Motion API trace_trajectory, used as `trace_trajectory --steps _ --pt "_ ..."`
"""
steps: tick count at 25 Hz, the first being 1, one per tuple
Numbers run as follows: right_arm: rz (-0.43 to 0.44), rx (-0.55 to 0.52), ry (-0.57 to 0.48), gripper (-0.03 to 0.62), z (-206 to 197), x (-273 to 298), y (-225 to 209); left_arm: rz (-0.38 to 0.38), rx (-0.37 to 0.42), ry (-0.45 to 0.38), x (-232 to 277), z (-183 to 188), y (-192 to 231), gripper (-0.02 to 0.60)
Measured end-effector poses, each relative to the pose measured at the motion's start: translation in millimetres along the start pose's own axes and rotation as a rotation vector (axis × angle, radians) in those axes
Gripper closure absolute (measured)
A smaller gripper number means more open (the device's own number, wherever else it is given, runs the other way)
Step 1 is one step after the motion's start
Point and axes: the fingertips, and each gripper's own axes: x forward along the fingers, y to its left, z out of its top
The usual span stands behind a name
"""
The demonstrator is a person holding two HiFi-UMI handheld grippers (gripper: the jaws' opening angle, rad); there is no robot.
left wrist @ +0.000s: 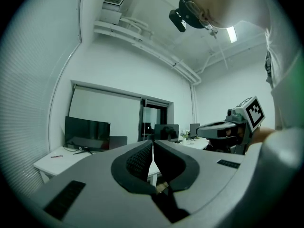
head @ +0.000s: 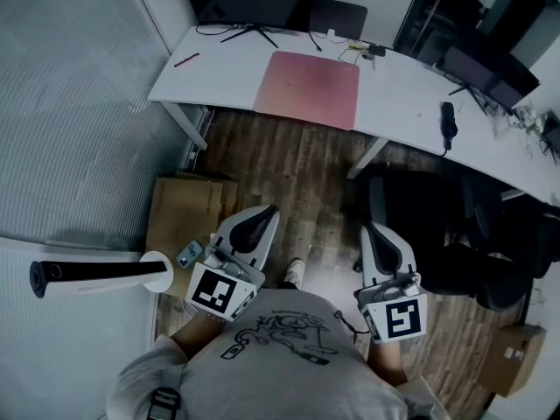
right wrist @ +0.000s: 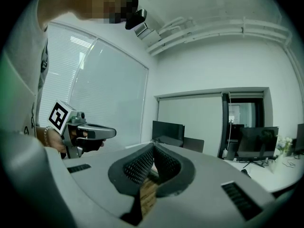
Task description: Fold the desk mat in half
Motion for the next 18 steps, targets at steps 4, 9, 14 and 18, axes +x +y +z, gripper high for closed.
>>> trace_trajectory --steps 4,9,14,18 --pt "-0.005 -0.005 0.008 0.588 -5.5 3.6 -26.1 0.019 -0.008 0.007 18.1 -3.9 -0.6 0.554" --pt "-0.001 -0.003 0.019 0.588 -12.0 14.6 -45.8 0.027 -0.020 -0.003 36.9 -7.6 3.9 0.554" --pt "0.001 0.010 0.012 0.588 -16.4 31.3 -59.0 0.026 -0.014 0.022 56.9 -14.1 13.0 0.554" --pt "0.004 0.006 0.001 0.588 -13.9 52.9 -72.6 0.024 -0.012 0.019 80.5 -13.4 28.8 0.554"
